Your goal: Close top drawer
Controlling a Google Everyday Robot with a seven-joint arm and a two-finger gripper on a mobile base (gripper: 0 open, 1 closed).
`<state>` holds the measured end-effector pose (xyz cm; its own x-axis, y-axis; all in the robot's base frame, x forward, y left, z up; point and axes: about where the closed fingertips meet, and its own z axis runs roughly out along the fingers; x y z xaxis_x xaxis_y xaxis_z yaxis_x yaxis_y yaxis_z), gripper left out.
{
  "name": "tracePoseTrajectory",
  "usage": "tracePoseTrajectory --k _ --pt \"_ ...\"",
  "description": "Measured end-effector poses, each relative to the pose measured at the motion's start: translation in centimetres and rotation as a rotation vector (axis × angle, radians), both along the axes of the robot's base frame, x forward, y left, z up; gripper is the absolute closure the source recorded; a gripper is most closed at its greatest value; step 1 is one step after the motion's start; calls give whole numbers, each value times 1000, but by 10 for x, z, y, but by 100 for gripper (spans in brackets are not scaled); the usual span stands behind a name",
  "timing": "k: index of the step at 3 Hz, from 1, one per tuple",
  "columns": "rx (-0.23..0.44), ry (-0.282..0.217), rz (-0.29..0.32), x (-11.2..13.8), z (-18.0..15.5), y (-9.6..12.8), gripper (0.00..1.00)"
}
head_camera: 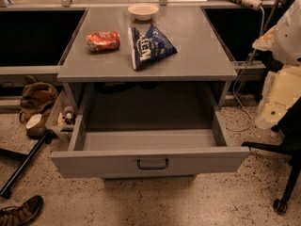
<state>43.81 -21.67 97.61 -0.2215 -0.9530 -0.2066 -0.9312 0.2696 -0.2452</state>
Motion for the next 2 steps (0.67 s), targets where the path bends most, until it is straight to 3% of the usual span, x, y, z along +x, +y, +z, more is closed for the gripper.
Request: tracePoseTrajectory --k 1,2 --pt "4 -2 0 -2 -8 -1 0" --pt "48 26 -15 -12 -43 -10 0"
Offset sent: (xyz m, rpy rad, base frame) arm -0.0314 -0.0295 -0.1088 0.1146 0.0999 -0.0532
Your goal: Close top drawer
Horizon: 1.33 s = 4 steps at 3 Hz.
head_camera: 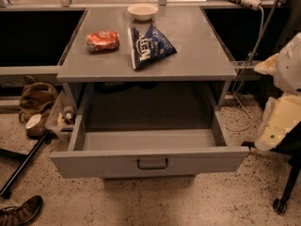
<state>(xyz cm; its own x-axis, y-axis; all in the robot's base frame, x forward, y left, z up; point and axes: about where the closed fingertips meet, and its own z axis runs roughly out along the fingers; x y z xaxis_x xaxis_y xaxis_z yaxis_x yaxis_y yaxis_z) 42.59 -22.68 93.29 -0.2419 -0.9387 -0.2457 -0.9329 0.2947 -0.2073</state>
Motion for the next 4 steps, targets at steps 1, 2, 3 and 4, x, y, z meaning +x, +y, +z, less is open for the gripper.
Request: tracePoseTrajectory --k 1,2,3,4 --pt "62 48 -17 -16 -50 -10 0" --pt "173 124 -20 -34 -100 -13 0" --pt "173 124 -20 -34 -100 -13 0" --pt "159 129 -24 -36 -107 -15 0"
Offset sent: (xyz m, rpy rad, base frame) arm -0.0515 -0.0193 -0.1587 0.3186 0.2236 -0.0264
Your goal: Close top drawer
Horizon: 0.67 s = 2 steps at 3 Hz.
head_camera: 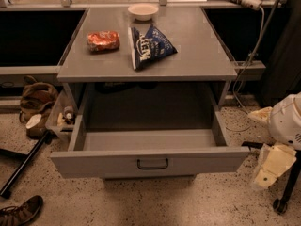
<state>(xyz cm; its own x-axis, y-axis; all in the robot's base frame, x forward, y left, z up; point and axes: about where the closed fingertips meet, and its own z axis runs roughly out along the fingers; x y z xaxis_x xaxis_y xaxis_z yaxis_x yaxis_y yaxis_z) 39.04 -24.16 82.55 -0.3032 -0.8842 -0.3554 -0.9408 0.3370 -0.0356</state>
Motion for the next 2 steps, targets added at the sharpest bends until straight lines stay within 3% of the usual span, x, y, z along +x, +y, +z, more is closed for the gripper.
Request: tracePoseTrajectory --k 2 --pt "-14 135 5 -38 -113 -19 0"
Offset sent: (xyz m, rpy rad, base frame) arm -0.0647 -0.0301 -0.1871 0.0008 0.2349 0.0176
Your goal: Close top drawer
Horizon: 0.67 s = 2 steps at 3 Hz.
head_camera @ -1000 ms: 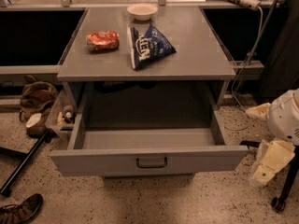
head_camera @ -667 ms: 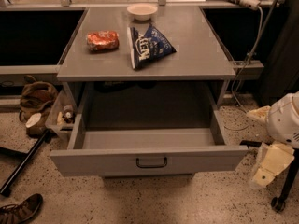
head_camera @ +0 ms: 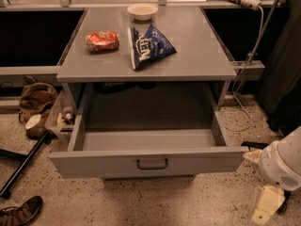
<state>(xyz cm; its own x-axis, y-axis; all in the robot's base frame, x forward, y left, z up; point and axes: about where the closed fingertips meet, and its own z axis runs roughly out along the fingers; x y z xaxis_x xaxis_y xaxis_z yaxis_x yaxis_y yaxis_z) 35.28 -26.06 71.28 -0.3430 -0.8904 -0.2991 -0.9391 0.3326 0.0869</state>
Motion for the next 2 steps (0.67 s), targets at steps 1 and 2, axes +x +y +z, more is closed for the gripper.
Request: tracePoseTrajectory --k 1,2 --pt "44 100 32 -23 -54 8 0" --pt "44 100 32 -23 -54 9 0"
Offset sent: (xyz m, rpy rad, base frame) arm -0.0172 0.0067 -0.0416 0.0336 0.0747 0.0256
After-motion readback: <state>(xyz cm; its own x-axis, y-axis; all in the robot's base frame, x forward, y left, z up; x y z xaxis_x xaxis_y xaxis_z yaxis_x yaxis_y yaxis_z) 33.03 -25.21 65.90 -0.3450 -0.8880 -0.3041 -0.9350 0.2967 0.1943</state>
